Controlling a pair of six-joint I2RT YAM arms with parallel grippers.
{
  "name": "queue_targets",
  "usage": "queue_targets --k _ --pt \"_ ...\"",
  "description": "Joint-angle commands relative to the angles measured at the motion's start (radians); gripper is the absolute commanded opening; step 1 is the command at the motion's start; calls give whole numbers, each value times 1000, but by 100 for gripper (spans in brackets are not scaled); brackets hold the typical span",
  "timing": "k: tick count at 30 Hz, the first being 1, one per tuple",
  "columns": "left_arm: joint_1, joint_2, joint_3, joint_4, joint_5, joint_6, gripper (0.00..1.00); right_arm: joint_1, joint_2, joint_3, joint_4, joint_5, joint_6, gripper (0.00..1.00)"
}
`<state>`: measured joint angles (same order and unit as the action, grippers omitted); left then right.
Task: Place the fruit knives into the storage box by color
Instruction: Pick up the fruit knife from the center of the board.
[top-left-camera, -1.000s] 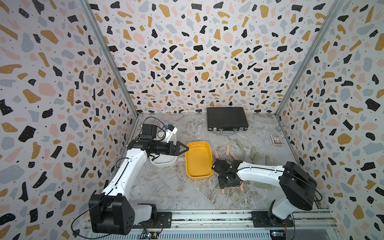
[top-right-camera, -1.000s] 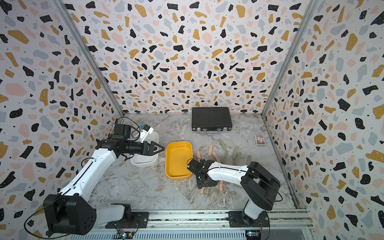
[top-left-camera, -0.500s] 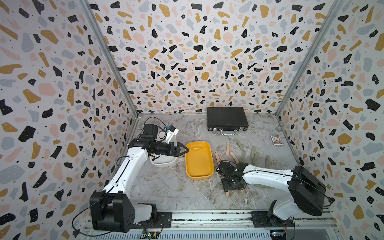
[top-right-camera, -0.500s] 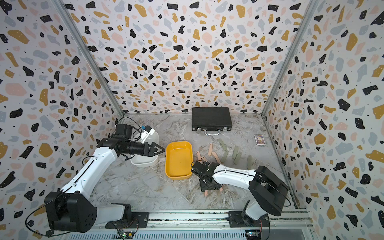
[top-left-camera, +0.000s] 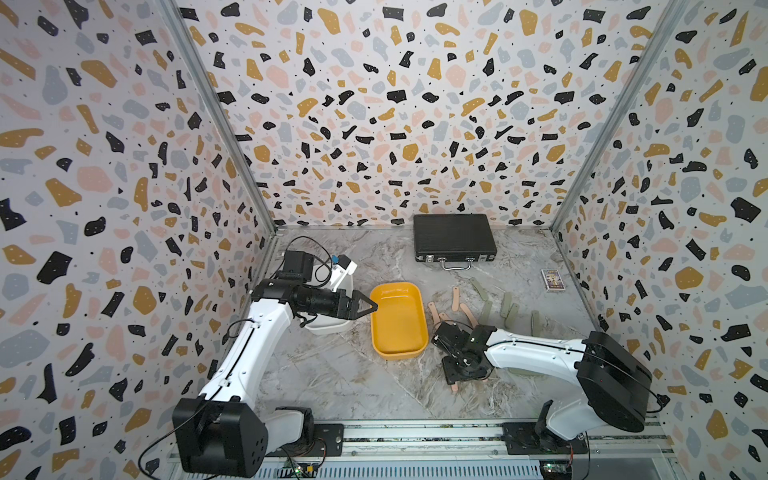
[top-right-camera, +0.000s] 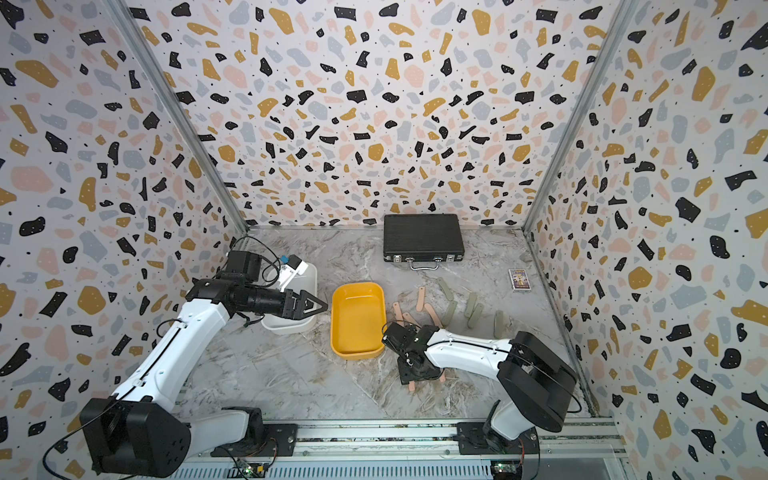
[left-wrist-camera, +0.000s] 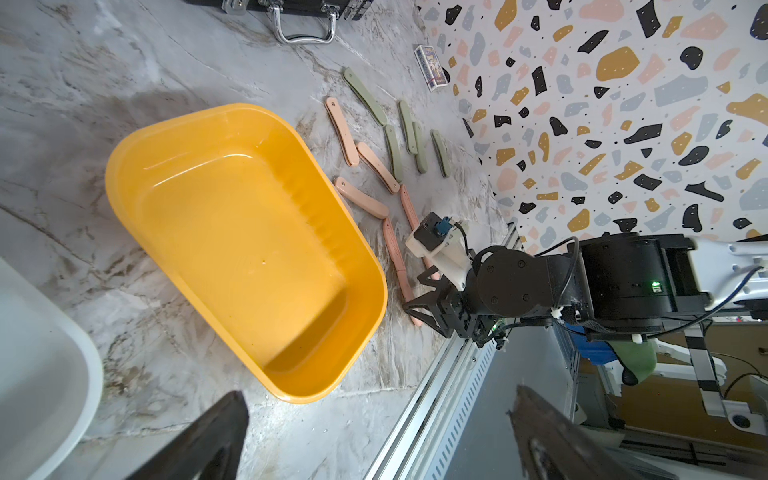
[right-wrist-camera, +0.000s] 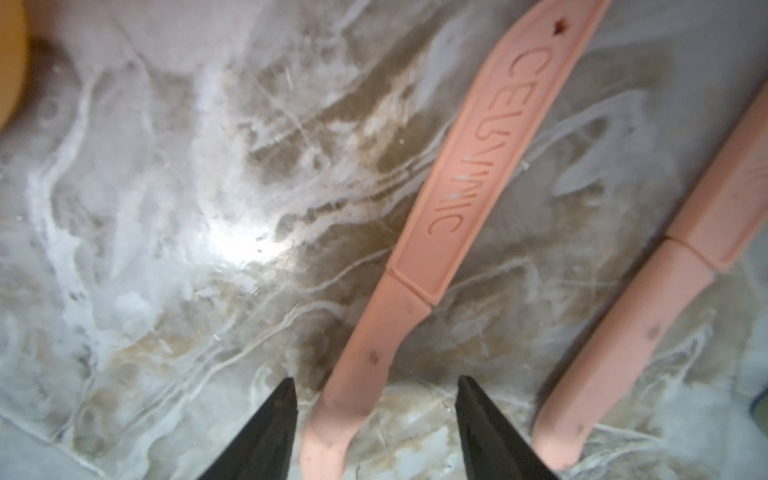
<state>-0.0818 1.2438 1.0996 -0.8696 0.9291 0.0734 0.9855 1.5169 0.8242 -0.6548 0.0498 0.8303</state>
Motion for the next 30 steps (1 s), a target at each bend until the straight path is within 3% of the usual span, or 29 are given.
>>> queue_targets --k 1,15,30 --pt "-7 -11 -31 -12 22 27 99 -3 -17 -14 1 -20 -1 59" --pt "-63 -33 -46 9 2 32 99 -50 9 -28 32 -65 -44 34" --pt "-189 -19 -52 113 -116 -5 99 -90 76 -10 3 -72 -151 21"
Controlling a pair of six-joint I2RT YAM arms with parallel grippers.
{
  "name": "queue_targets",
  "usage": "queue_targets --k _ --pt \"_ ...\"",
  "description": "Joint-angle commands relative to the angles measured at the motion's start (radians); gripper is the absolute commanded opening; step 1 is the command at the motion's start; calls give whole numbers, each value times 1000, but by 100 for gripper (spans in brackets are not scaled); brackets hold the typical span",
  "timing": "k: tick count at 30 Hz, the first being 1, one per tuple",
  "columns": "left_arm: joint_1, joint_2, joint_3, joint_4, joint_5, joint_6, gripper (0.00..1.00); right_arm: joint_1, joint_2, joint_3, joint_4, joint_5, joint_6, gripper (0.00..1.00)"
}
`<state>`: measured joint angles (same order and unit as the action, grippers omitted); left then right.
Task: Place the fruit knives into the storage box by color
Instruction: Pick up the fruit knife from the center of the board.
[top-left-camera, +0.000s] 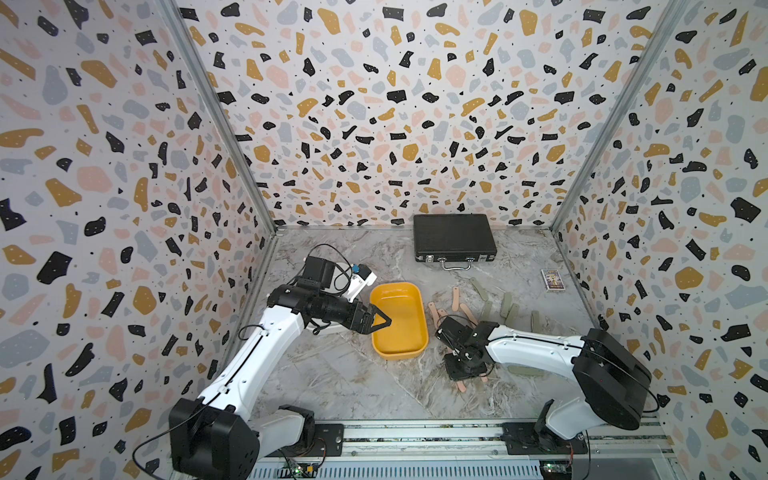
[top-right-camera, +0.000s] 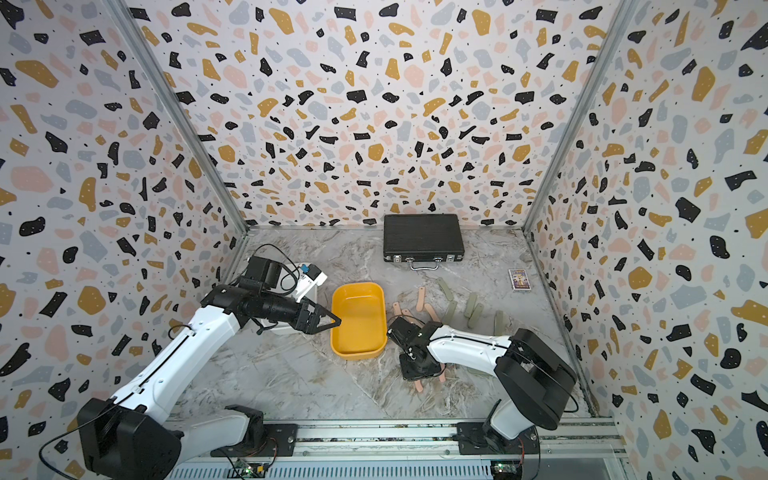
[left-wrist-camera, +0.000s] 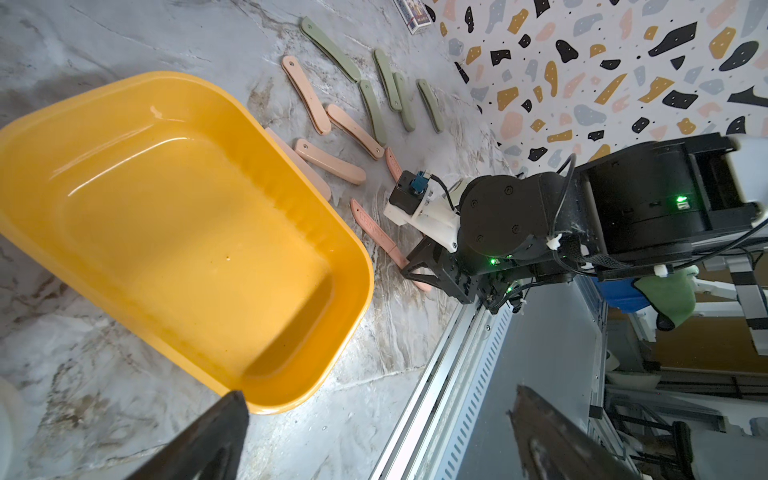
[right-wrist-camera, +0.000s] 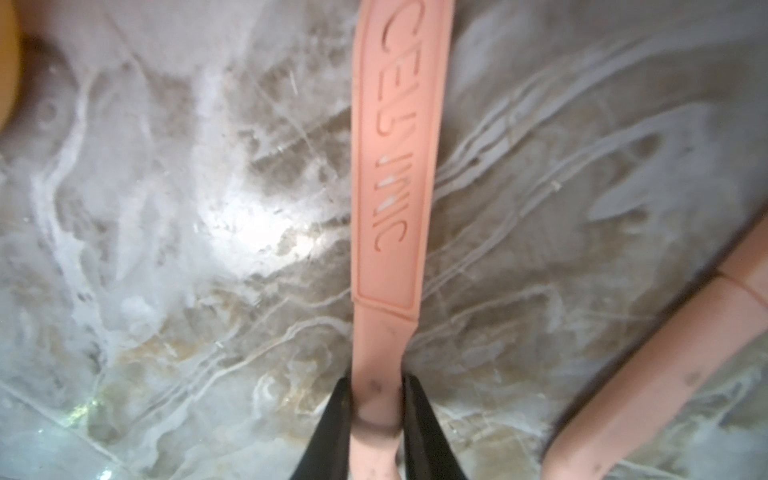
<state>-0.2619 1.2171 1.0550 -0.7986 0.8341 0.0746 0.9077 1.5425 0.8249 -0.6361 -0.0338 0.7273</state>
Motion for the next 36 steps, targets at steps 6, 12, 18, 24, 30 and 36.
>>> queue_targets --k 6,12,18,24,30,36 --pt "-11 9 -24 47 -31 -3 99 -33 84 22 -19 14 -83 19" --pt "-11 5 -36 44 -34 0 99 -56 130 76 -19 14 -116 17" --pt "-11 1 -41 38 -33 6 99 -91 159 112 -20 14 -148 18" --pt "-11 -4 -41 30 -38 10 99 -104 149 130 -43 5 -154 25" --pt "-10 -5 -44 30 -43 13 99 -104 119 117 -65 0 -140 33" --pt "-11 -2 -42 32 -46 14 99 -95 91 103 -86 14 -123 36"
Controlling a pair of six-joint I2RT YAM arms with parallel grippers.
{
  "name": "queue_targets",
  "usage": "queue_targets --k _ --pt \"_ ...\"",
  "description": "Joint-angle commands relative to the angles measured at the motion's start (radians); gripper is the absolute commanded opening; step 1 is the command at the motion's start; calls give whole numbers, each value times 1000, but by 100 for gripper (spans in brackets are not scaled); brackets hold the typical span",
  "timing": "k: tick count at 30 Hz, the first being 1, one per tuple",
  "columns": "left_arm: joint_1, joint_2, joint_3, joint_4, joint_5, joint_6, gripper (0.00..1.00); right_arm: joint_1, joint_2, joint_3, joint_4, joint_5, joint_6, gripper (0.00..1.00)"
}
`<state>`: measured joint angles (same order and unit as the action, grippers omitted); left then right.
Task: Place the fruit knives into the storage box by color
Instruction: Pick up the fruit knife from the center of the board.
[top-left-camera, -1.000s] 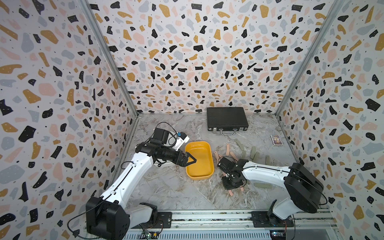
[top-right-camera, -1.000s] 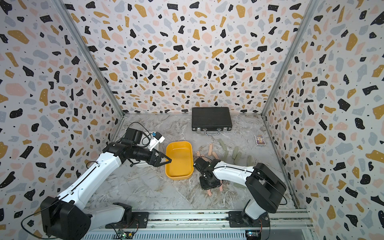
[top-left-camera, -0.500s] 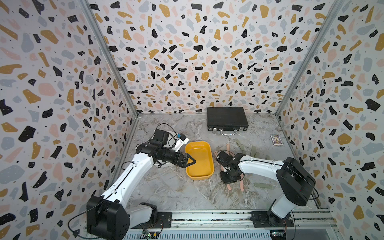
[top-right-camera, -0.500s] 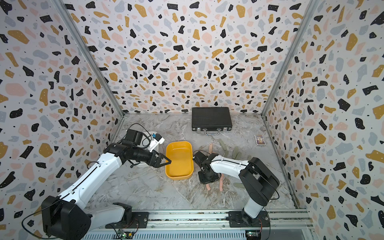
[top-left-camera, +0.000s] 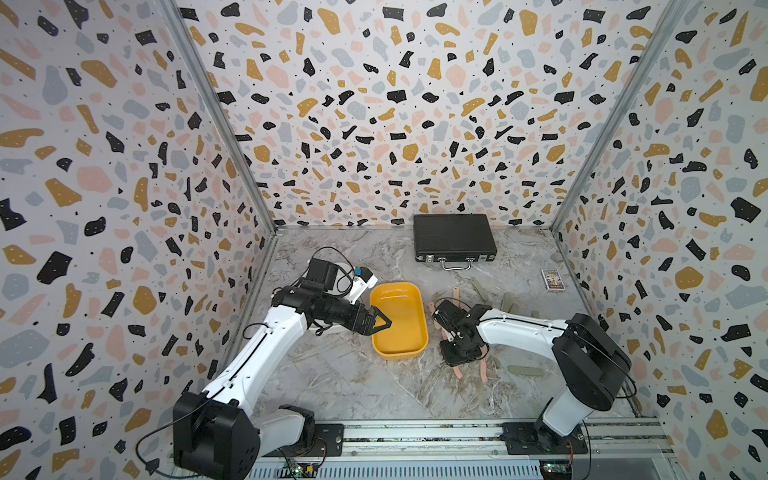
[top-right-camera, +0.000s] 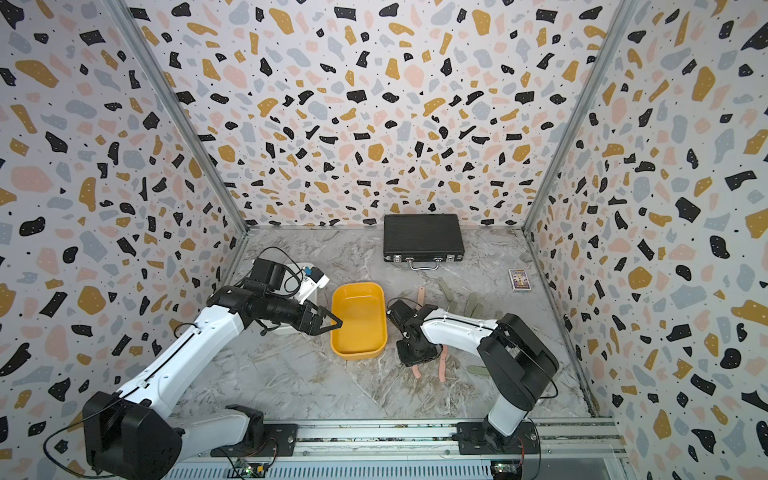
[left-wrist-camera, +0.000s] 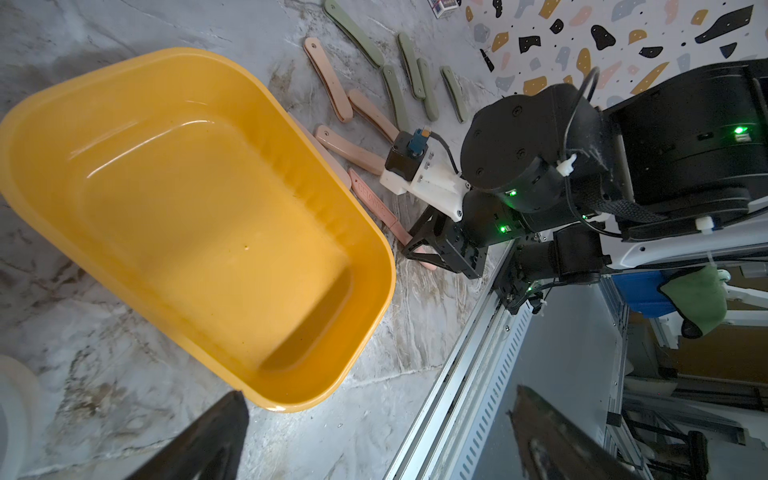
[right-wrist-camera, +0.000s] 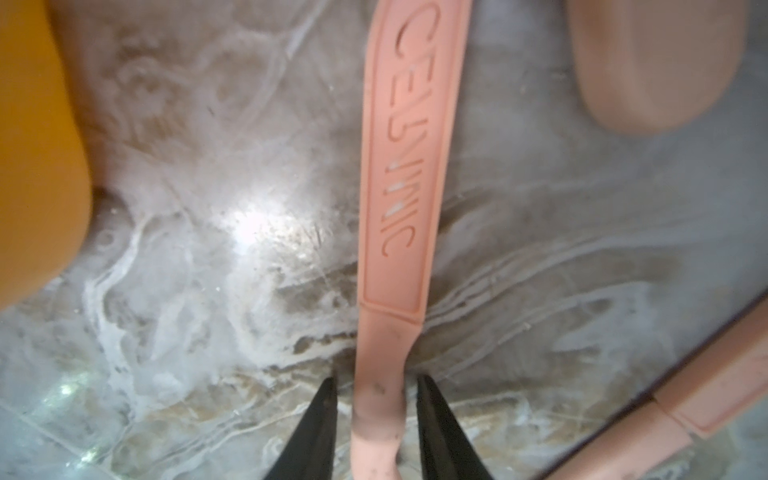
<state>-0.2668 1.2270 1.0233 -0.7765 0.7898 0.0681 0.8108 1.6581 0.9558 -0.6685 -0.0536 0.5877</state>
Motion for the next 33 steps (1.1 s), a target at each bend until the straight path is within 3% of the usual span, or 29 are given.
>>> queue_targets --k 1,18,33 --pt "-5 -12 -11 9 -2 21 99 5 -28 -30 -54 38 18 36" --pt "-6 -4 -10 9 -11 19 99 61 2 -48 -3 58 69 35" --pt "-5 -6 -7 5 -17 18 99 62 12 -51 -10 65 52 19"
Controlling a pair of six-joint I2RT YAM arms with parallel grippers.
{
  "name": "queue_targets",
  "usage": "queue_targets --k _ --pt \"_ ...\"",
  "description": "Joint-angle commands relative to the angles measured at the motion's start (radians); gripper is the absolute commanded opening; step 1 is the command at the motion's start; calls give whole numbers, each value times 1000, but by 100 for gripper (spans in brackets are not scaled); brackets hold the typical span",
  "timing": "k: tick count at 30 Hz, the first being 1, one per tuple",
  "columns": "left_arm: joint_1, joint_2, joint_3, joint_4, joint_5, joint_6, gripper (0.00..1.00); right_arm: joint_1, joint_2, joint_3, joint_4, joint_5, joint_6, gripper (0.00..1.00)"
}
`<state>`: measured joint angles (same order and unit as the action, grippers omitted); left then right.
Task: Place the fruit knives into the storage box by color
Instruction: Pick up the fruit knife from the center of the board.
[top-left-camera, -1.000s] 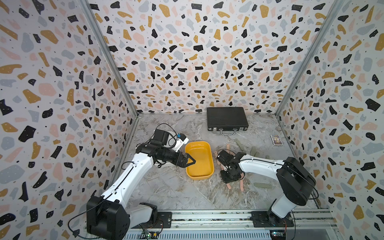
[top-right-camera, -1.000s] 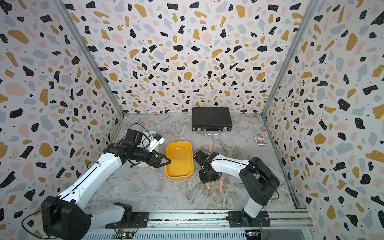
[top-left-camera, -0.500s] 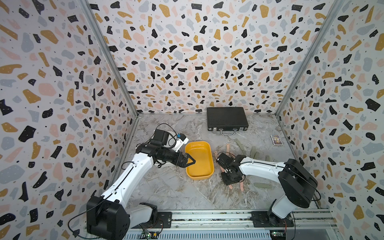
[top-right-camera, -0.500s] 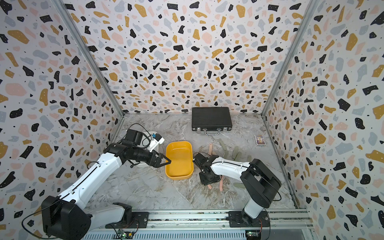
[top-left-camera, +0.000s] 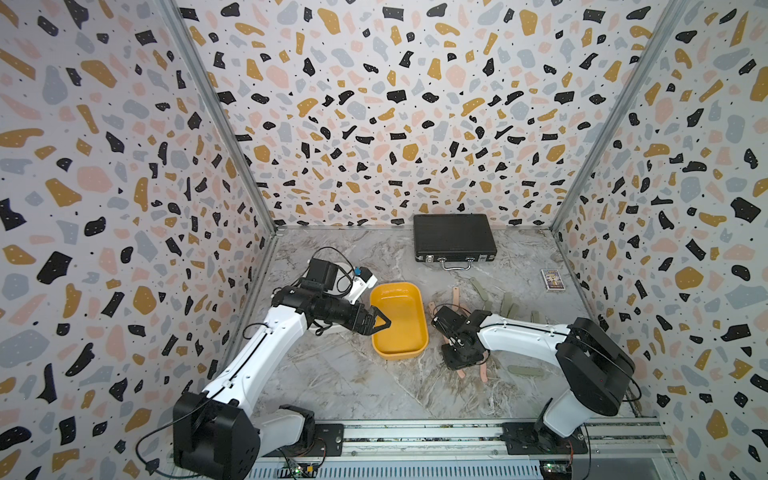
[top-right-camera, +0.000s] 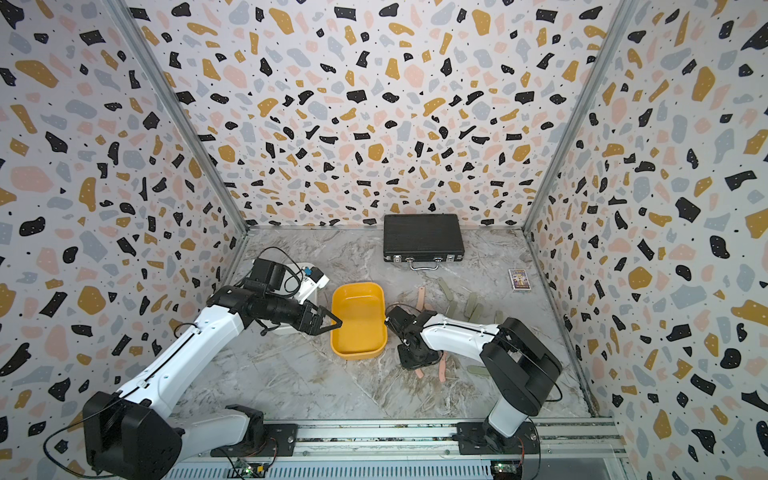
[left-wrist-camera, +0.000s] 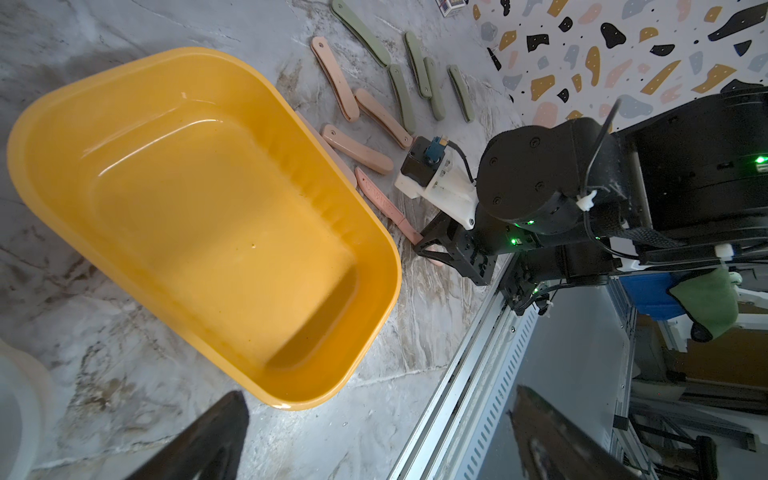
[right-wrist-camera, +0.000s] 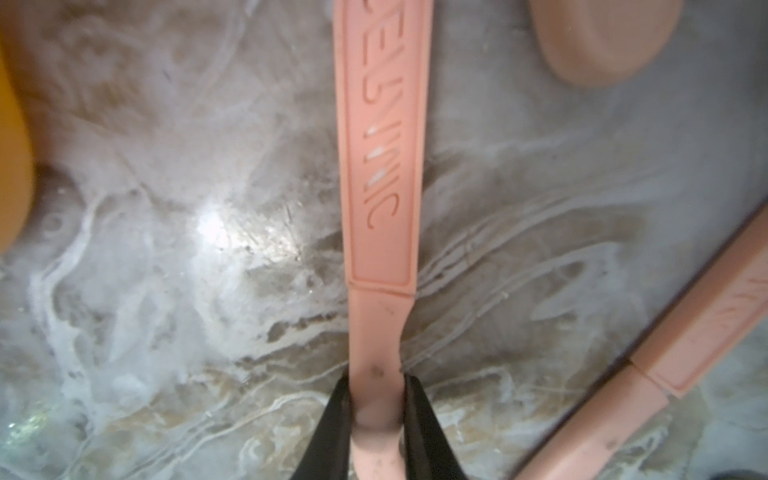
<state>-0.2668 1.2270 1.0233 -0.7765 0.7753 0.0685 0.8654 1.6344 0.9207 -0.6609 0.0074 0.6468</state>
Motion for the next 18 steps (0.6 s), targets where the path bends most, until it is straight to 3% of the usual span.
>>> queue_targets --k 1,18 --pt "-4 -8 -7 4 -1 15 99 7 28 -9 -25 10 -10 18" --pt "-5 -17 -3 -7 49 13 99 5 -41 68 -112 39 -38 16"
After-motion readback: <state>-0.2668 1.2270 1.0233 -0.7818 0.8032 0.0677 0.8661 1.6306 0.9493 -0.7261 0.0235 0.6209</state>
